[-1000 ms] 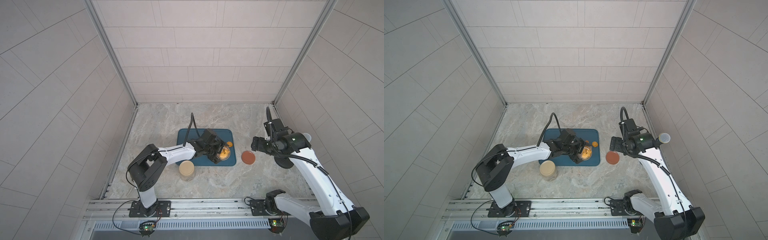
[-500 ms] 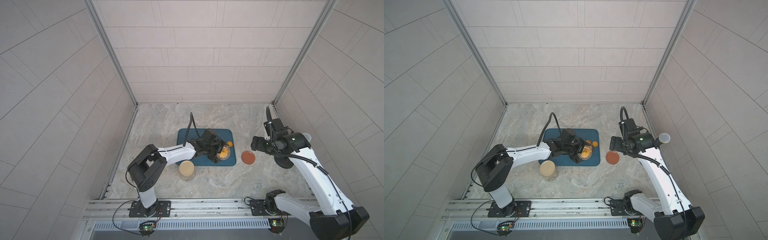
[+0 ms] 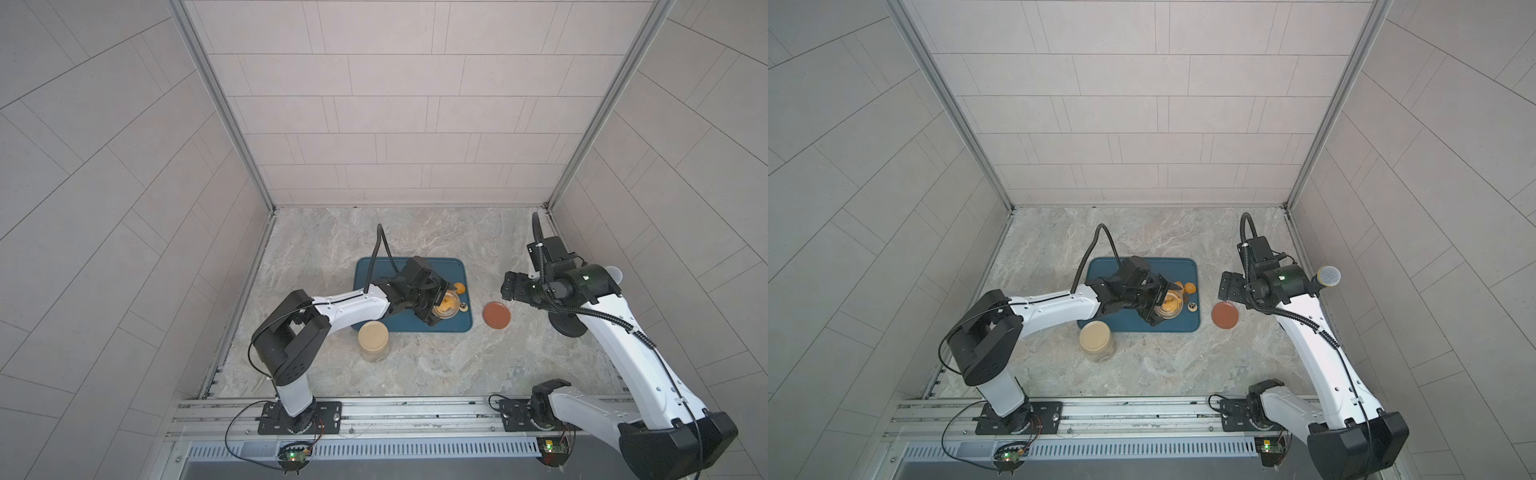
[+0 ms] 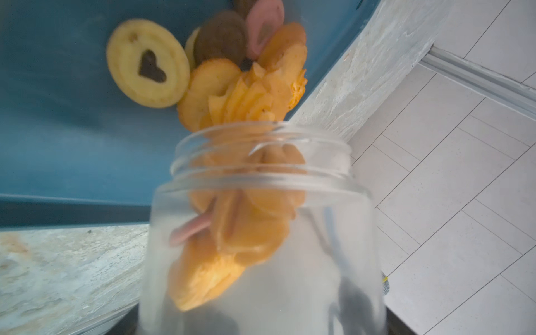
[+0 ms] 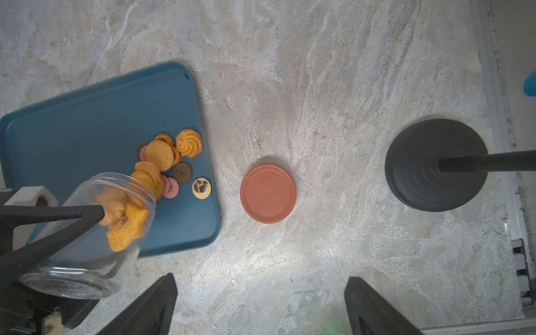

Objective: Pour the cookies out of the jar
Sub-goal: Pour the cookies in the jar onto the tray.

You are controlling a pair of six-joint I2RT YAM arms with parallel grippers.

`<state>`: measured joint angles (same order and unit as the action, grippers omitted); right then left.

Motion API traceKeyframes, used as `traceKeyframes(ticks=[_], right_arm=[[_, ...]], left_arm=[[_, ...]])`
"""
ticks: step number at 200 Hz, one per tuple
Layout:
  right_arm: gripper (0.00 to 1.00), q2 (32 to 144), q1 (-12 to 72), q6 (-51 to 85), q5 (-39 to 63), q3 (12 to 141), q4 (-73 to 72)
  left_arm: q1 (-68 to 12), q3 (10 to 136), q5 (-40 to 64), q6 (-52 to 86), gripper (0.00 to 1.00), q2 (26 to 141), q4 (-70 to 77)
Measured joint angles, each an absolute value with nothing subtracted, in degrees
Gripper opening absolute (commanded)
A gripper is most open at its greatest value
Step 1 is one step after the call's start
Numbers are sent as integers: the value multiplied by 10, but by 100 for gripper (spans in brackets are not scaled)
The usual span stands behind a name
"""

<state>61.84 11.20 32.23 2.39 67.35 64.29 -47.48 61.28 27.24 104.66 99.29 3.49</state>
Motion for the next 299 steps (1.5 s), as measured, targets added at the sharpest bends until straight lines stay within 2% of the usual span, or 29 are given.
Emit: traceKeyframes(ticks=[64, 109, 138, 235, 275, 299], right_arm=[[94, 619, 112, 324, 25, 668, 640], [95, 612, 112, 329, 24, 666, 641], [95, 604, 112, 329, 23, 653, 638], [95, 604, 112, 333, 26, 646, 634], [95, 604, 112, 333, 26, 646, 634], [95, 604, 112, 333, 26, 646, 633]], left_arm=[[-494, 599, 264, 1070, 0, 992, 52], [-489, 636, 251, 1045, 0, 975, -10], [-487, 597, 251, 1076, 0, 952, 29], [-486, 599, 264, 1087, 0, 955, 21], [-476, 671, 265, 1049, 0, 950, -59], [-487, 597, 252, 1079, 0, 907, 36]])
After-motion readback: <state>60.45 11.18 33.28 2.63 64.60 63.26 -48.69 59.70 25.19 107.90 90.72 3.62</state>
